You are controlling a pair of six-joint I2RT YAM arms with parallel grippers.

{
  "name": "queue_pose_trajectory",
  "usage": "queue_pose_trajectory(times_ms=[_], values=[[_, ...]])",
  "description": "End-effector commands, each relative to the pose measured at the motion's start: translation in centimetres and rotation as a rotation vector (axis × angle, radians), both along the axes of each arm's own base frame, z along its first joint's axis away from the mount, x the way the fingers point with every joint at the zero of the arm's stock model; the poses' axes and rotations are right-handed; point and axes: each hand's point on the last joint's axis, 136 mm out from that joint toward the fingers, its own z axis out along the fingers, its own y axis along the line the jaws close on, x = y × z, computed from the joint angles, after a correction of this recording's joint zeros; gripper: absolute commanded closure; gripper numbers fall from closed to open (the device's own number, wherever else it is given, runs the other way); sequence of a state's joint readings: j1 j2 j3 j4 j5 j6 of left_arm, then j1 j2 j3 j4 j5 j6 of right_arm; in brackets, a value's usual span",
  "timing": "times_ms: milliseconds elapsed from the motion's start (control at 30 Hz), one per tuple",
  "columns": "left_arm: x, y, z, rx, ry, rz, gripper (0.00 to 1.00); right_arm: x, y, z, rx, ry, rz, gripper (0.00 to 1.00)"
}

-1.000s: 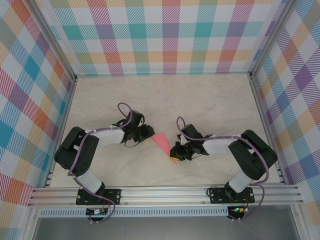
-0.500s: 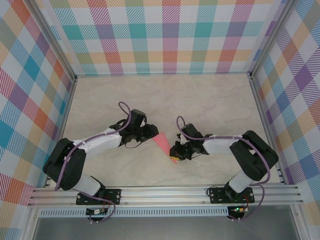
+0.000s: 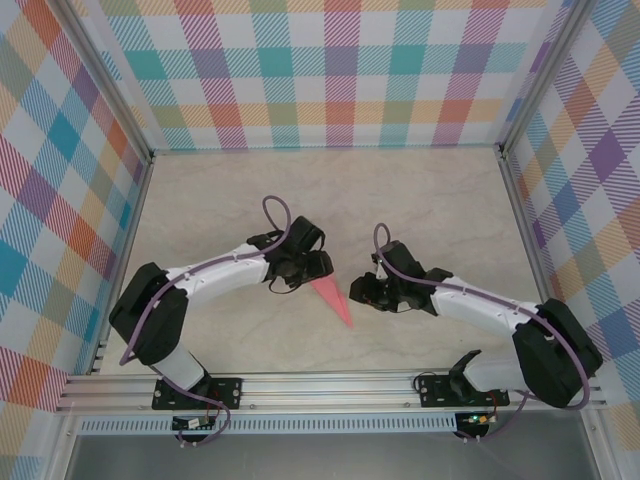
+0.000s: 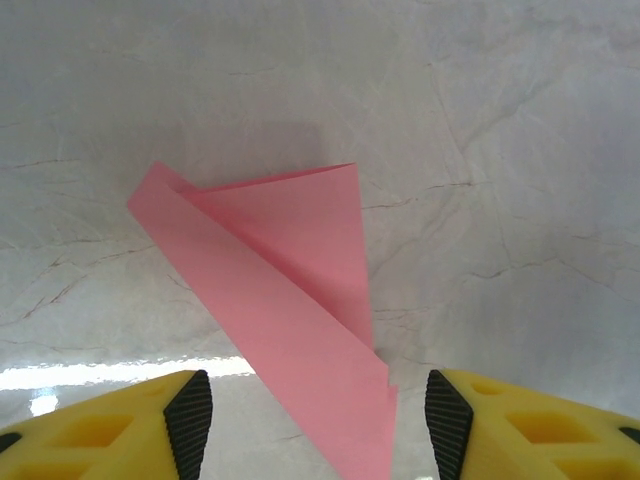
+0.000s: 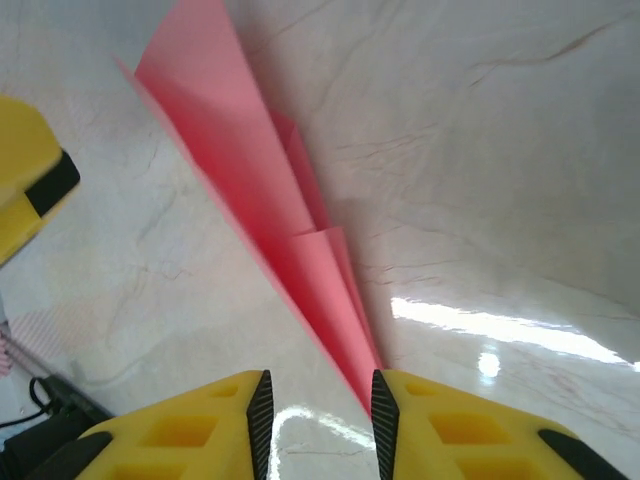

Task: Fold a paper plane with a square sheet of paper (pick it up from the middle)
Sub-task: Fold the wing for the fifth time at the center of the table, then move a paper plane to the center of the table.

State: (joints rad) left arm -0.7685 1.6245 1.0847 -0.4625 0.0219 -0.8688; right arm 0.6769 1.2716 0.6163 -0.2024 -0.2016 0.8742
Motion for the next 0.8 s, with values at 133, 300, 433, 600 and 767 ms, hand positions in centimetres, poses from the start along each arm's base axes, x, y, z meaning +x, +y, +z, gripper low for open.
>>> queue_pose_trajectory(times_ms=[133,300,433,600,767], values=[[-1.0,0.4,-0.4,0.141,0.034,0.036,0.36,0.1,-3.3,-0.9,-0.079,-0.017,-0.085,0.57],[-1.1,-0.7,-0.8,0.148,0.047,0.022,0.29,0.1,-3.4,-0.9,-0.076,-0.018,-0.08,0.55],[-0.9,-1.6,-1.0,0.162,0.06,0.011,0.29,0.1,-3.5,-1.1,-0.076,-0.018,-0.09,0.54],[-1.1,-1.5,-2.0,0.221,0.095,0.016,0.34,0.1,-3.6,-1.2,-0.078,-0.016,-0.09,0.52],[-1.4,-1.1,-2.3,0.236,0.107,0.014,0.41,0.2,-3.3,-1.1,-0.072,-0.019,-0.077,0.51]])
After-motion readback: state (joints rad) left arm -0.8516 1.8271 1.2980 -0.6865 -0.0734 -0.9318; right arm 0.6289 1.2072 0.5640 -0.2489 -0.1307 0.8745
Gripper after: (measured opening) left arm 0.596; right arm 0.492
